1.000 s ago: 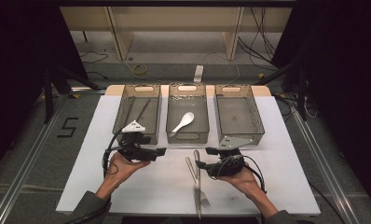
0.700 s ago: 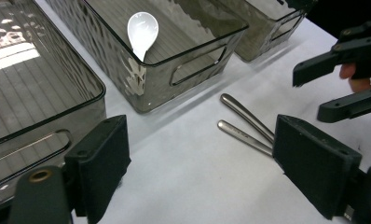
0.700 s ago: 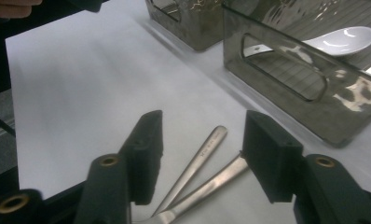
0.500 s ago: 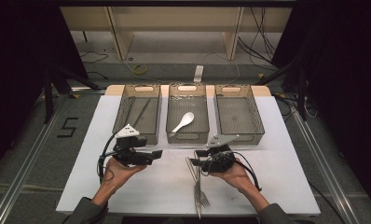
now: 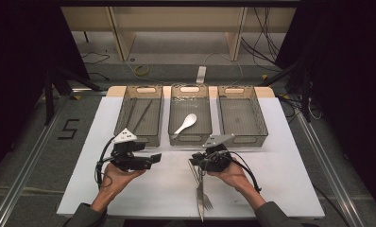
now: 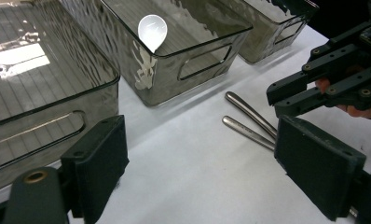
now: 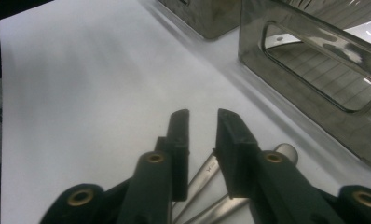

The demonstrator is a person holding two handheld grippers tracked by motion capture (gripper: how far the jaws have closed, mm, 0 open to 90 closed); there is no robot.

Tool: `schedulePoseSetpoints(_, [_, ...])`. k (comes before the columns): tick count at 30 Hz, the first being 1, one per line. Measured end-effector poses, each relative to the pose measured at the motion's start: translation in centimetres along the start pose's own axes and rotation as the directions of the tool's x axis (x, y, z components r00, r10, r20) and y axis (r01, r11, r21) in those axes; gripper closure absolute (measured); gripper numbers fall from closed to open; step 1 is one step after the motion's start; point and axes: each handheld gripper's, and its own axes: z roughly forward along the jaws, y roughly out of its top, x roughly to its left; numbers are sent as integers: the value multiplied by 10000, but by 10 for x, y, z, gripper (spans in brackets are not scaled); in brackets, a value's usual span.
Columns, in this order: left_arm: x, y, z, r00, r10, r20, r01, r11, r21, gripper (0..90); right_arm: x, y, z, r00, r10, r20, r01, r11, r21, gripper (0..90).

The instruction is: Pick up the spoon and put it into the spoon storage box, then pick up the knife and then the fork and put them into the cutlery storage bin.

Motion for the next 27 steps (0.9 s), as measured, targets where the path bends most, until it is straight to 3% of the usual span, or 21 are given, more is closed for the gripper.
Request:
schedulePoseSetpoints(9, [-2, 1, 1, 10000, 61, -1, -61, 9999, -80, 167, -4, -2, 8, 10000, -28, -29, 29, 9992, 403, 900])
schedulePoseSetpoints(27, [-4, -3, -5, 9996, 272, -123, -275, 9992, -298, 167, -5, 0, 31, 9996, -226, -166, 242, 9940, 1067, 900])
